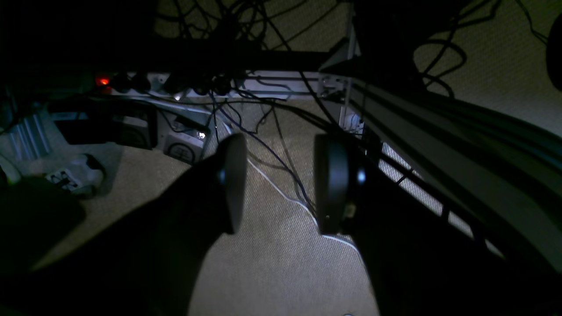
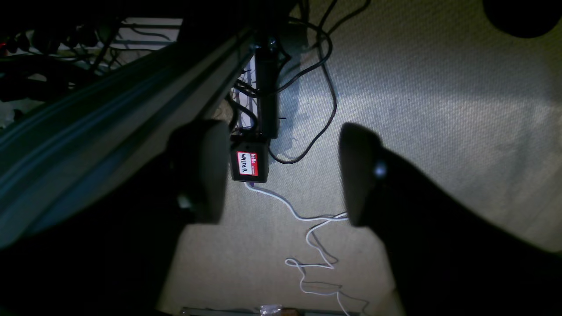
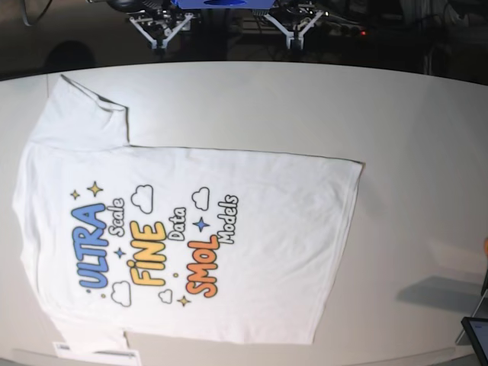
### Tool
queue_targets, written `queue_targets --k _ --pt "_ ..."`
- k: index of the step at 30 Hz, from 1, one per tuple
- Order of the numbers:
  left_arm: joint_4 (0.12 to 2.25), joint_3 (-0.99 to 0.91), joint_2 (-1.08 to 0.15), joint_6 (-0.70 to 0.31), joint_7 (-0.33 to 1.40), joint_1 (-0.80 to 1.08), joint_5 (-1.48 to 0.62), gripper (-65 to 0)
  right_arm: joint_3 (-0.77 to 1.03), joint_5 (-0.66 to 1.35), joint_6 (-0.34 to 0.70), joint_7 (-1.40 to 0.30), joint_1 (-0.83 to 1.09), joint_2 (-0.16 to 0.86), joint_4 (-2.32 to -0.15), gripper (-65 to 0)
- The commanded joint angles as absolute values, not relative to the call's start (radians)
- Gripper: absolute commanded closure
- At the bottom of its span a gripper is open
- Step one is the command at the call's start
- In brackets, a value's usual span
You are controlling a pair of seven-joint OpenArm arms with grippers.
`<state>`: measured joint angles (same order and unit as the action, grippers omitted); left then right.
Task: Fold the T-shirt properly
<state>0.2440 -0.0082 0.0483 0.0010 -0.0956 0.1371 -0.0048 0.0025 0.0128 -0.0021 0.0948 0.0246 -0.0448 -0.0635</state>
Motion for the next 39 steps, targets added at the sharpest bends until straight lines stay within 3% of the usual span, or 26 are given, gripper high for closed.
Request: queue_targets --k 1,3,4,5,8,16,18,20,22,25,27,30,33,34,36,39 --pt "0.245 -0.01 0.059 0.004 -0.104 0.156 -0.021 -16.0 0.007 0.01 -0.004 0.099 0.033 -0.047 -0.068 -27.3" --pt "0.245 -0.01 0.07 0.004 -0.104 0.163 -0.091 -2.7 0.007 0.01 -0.004 0.099 0.041 -0.047 -0.07 -12.5" --pt "0.245 -0.007 0.07 0.004 -0.104 0.166 -0.139 0.0 0.007 0.01 -0.004 0.099 0.042 -0.047 -0.07 -3.3" --pt "0.245 0.004 0.067 0.004 -0.104 0.166 -0.176 0.0 0.007 0.01 -0.004 0.099 0.042 -0.047 -0.07 0.0" --pt "0.245 0.005 0.048 0.004 -0.104 0.16 -0.206 0.0 0.007 0.01 -0.004 0.101 0.042 -0.044 -0.07 -3.8" --pt "0.248 0.007 0.036 0.004 -0.104 0.163 -0.2 -0.7 0.005 0.01 -0.004 0.101 0.038 -0.048 -0.07 -4.1" --pt "0.248 0.007 0.036 0.004 -0.102 0.162 -0.2 -5.0 0.007 0.01 -0.004 0.099 0.038 -0.048 -0.07 -4.4" --pt "0.251 0.007 0.036 0.002 -0.084 0.16 -0.199 -15.5 0.007 0.01 -0.004 0.096 0.038 -0.045 -0.07 -4.8" --pt "0.255 0.024 0.035 -0.004 -0.033 0.157 -0.199 -22.5 0.007 0.01 -0.004 0.096 0.038 -0.044 -0.07 -10.3" --pt "0.257 0.154 0.025 -0.088 -0.01 0.157 -0.2 -23.2 0.004 0.01 -0.004 0.096 0.041 -0.045 -0.07 -27.3" --pt "0.257 0.223 0.021 -0.107 -0.012 0.159 -0.206 -23.2 0.001 0.01 -0.004 0.099 0.044 -0.047 -0.07 -31.0" --pt "0.257 0.255 0.021 -0.107 -0.012 0.159 -0.209 -23.0 0.007 0.01 -0.002 0.099 0.044 -0.042 -0.07 -23.8" --pt "0.255 0.255 0.018 -0.107 -0.012 0.159 -0.211 -18.6 0.007 0.01 -0.002 0.099 0.044 -0.042 -0.07 -2.0" --pt "0.255 0.255 0.018 -0.107 -0.012 0.159 -0.211 -12.9 0.007 0.01 -0.002 0.097 0.044 -0.042 -0.07 0.0" --pt "0.251 0.254 0.016 -0.107 -0.012 0.159 -0.211 0.0 0.005 0.01 -0.002 0.097 0.047 -0.042 -0.07 -2.2" --pt "0.252 0.254 0.016 -0.107 -0.012 0.163 -0.211 0.0 0.007 0.01 -0.004 0.097 0.062 -0.042 -0.07 0.0"
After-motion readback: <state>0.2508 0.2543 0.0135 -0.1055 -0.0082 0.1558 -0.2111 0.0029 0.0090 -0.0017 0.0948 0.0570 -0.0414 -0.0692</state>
